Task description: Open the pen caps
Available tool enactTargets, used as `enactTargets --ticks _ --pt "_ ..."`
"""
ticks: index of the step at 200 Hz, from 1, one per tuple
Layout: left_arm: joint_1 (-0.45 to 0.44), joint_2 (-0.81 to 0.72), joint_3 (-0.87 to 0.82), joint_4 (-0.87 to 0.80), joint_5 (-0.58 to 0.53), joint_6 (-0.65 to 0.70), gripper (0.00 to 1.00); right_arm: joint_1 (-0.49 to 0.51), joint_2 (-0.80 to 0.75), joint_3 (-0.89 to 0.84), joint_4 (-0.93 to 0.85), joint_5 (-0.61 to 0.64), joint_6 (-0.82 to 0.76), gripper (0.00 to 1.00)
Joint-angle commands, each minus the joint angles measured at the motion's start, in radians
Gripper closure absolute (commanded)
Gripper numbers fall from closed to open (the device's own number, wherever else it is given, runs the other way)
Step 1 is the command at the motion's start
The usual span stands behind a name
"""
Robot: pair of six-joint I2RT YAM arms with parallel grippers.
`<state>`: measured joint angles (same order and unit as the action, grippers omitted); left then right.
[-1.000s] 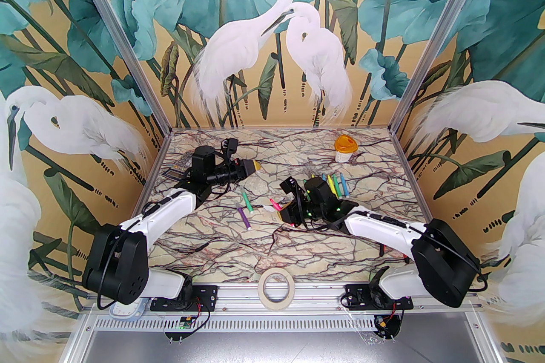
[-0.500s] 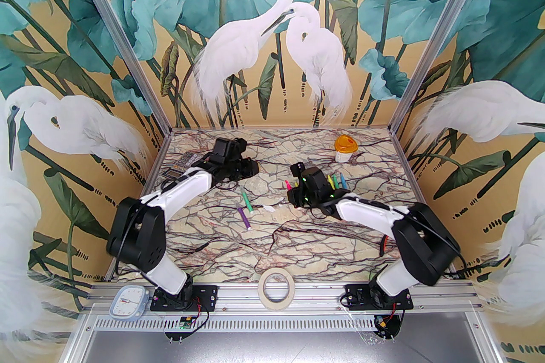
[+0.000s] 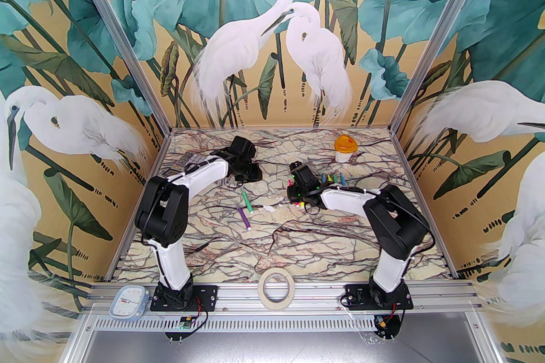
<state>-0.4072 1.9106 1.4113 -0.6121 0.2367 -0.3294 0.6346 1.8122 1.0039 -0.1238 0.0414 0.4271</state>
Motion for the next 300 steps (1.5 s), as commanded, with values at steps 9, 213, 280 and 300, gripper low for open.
enactTargets --ticks 9,213,280,300 --pt "-0.007 0.041 0.034 -0.042 -0.004 0.038 0.96 0.004 0.030 0.042 -0.027 0.029 0.023 1.00" --pt "-0.019 0.222 0.157 -0.077 0.065 0.070 0.82 0.004 0.085 0.064 -0.050 0.001 0.016 0.91" --pt "-0.021 0.234 0.160 -0.075 0.070 0.069 0.73 0.005 0.083 0.065 -0.054 0.002 0.014 0.90" --pt "-0.021 0.224 0.159 -0.071 0.077 0.068 0.70 0.004 0.084 0.070 -0.057 -0.006 0.008 0.88"
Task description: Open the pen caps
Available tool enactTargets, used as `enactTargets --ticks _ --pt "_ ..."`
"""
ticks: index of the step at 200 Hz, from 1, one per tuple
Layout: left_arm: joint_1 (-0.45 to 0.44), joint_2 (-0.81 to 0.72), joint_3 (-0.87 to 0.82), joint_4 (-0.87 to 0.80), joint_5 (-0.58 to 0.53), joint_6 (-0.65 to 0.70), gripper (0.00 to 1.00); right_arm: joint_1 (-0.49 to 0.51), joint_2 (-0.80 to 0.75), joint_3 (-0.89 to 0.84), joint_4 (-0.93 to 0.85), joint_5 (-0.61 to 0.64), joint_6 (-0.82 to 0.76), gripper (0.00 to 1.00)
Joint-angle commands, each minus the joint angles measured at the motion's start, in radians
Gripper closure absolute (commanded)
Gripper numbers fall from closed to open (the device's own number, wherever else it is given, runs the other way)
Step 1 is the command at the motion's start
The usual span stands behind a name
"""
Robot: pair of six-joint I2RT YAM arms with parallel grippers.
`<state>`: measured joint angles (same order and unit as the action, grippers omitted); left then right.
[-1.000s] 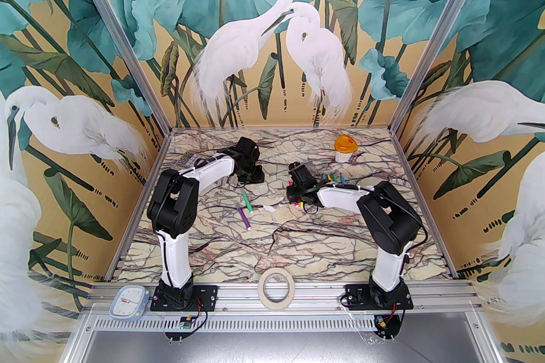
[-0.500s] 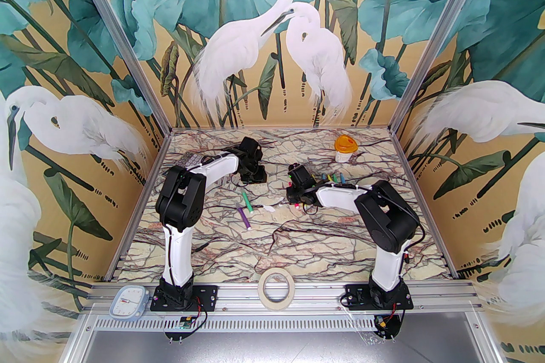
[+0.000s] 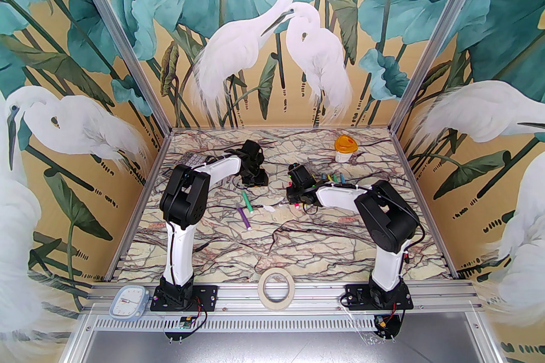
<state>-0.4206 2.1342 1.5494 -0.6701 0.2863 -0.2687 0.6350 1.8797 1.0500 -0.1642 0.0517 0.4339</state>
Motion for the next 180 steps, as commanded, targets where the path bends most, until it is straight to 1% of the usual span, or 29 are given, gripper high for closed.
enactTargets --ticks 1,20,53,79,106,122,153,172,180 --pt "-0.007 0.000 0.020 -0.013 0.027 0.007 0.69 0.004 0.015 0.024 -0.018 -0.016 0.000 0.88" --pt "-0.007 -0.019 0.011 -0.003 0.043 0.003 0.66 0.003 0.010 0.025 -0.024 -0.015 -0.005 0.86" --pt "-0.007 -0.079 -0.022 0.021 0.053 -0.003 0.64 0.004 0.001 0.035 -0.037 -0.020 -0.016 0.82" --pt "-0.006 -0.151 -0.078 0.049 0.033 -0.010 0.60 0.006 -0.016 0.042 -0.052 -0.026 -0.028 0.77" --pt "-0.002 -0.231 -0.157 0.082 0.004 -0.023 0.55 0.006 -0.034 0.051 -0.070 -0.027 -0.045 0.74" --pt "0.006 -0.281 -0.211 0.107 -0.009 -0.033 0.54 0.008 -0.039 0.062 -0.087 -0.025 -0.056 0.73" --pt "0.042 -0.390 -0.325 0.155 -0.012 -0.056 0.53 0.013 -0.039 0.081 -0.119 -0.013 -0.070 0.73" --pt "0.080 -0.473 -0.411 0.190 -0.016 -0.067 0.48 0.032 -0.048 0.099 -0.149 -0.004 -0.084 0.71" --pt "0.100 -0.506 -0.447 0.203 -0.021 -0.070 0.44 0.050 -0.053 0.114 -0.167 0.010 -0.097 0.68"
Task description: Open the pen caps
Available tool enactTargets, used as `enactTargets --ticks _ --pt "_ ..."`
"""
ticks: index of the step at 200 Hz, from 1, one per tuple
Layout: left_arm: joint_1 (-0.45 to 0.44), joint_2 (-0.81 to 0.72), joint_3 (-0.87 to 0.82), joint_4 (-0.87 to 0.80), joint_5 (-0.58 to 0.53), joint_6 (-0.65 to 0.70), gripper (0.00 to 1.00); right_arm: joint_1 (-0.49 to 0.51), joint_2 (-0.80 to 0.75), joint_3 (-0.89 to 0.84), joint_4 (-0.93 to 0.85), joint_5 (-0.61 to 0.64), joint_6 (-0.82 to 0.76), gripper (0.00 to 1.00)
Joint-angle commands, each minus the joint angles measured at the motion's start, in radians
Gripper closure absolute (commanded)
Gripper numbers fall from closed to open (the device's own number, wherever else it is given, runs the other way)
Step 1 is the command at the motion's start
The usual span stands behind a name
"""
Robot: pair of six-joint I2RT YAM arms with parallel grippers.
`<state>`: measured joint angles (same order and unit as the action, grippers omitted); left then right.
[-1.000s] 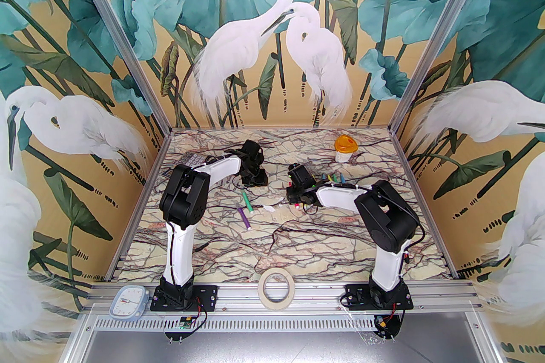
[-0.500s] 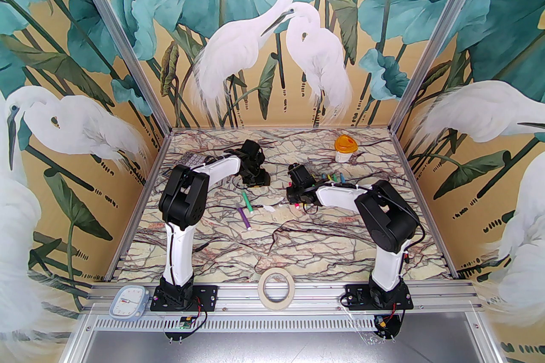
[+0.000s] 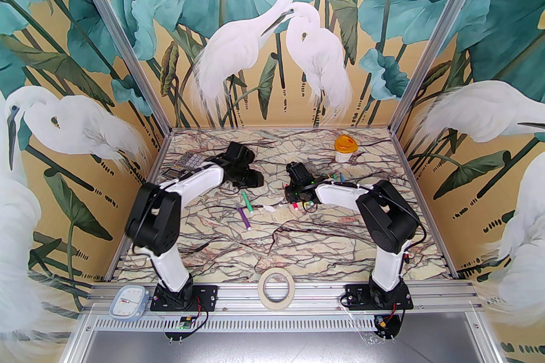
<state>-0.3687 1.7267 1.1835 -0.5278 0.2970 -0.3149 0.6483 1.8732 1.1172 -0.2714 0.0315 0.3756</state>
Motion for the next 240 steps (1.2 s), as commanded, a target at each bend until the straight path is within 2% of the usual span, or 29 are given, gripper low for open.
enactTargets --ticks 1,37,72,123,171,240 --pt "0.050 -0.104 -0.088 0.063 -0.033 -0.024 0.44 0.039 -0.047 0.048 -0.062 0.032 -0.041 0.68" --pt "0.134 -0.275 -0.274 0.152 -0.060 -0.035 0.25 0.136 -0.019 0.167 -0.180 0.072 -0.110 0.58" --pt "0.205 -0.395 -0.411 0.203 -0.081 -0.052 0.19 0.183 0.058 0.307 -0.258 -0.010 -0.133 0.55" --pt "0.301 -0.534 -0.565 0.263 -0.108 -0.095 0.16 0.224 0.231 0.541 -0.394 -0.070 -0.155 0.54" --pt "0.379 -0.628 -0.634 0.275 -0.126 -0.122 0.16 0.242 0.342 0.672 -0.461 -0.115 -0.148 0.53" --pt "0.402 -0.654 -0.655 0.315 -0.099 -0.142 0.16 0.250 0.487 0.848 -0.564 -0.100 -0.126 0.55"
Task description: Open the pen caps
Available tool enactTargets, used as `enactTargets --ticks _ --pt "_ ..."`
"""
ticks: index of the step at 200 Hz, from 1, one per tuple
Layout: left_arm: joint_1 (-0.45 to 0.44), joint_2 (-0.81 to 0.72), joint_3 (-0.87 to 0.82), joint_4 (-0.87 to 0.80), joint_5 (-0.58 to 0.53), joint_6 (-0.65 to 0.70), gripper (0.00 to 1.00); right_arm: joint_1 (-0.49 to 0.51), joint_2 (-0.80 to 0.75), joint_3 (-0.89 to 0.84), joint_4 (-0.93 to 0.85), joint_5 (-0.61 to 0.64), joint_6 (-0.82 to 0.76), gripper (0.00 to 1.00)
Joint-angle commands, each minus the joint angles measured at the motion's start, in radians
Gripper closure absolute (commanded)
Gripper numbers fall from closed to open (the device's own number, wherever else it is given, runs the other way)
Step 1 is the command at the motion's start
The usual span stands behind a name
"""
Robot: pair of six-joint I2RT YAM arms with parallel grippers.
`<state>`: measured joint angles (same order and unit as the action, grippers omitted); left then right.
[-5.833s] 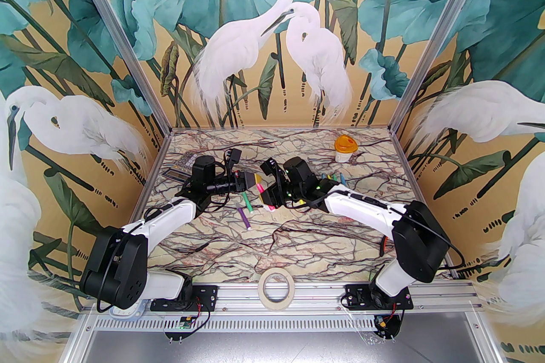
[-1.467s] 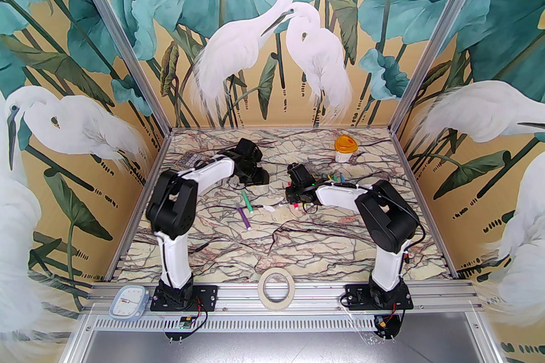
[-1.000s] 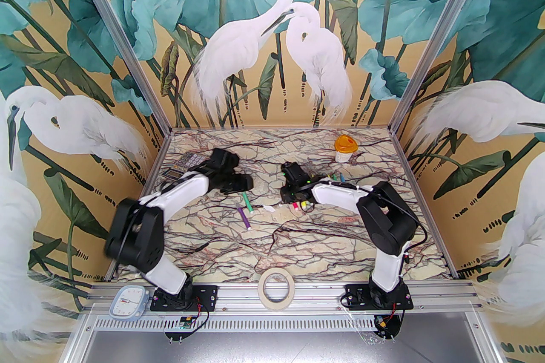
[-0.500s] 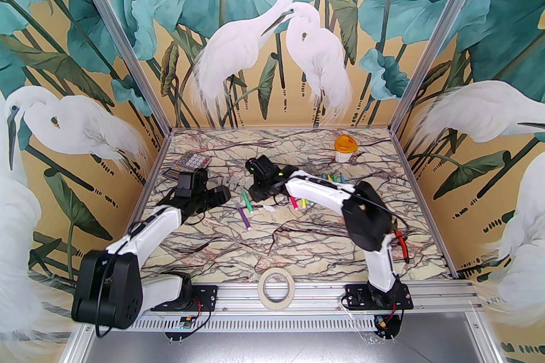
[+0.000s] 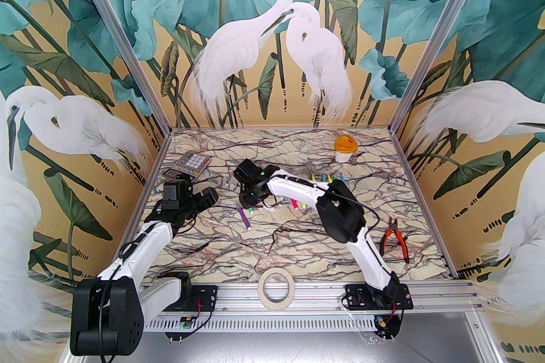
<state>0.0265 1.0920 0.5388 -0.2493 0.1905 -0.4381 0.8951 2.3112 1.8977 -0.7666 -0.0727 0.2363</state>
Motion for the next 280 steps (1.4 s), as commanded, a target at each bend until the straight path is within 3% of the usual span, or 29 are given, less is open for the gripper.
enactTargets --ticks 1,108,163,195,232,280 --pt "0.006 -0.020 -0.011 0.036 0.007 -0.018 0.16 0.003 0.052 0.068 -0.071 0.003 0.014 0.55" --pt "0.009 -0.048 -0.023 0.073 0.018 -0.036 0.15 0.005 0.187 0.202 -0.191 0.051 0.017 0.65" --pt "0.009 -0.046 -0.025 0.081 0.024 -0.035 0.15 0.019 0.201 0.226 -0.212 0.056 -0.010 0.82" --pt "0.009 -0.036 -0.024 0.095 0.046 -0.036 0.15 0.024 0.121 0.126 -0.129 0.028 -0.012 0.89" --pt "0.009 -0.028 -0.027 0.144 0.121 -0.040 0.14 0.009 -0.027 -0.059 0.016 -0.053 0.001 0.93" --pt "0.009 0.082 -0.008 0.291 0.417 -0.058 0.16 -0.071 -0.233 -0.308 0.227 -0.242 0.040 0.98"
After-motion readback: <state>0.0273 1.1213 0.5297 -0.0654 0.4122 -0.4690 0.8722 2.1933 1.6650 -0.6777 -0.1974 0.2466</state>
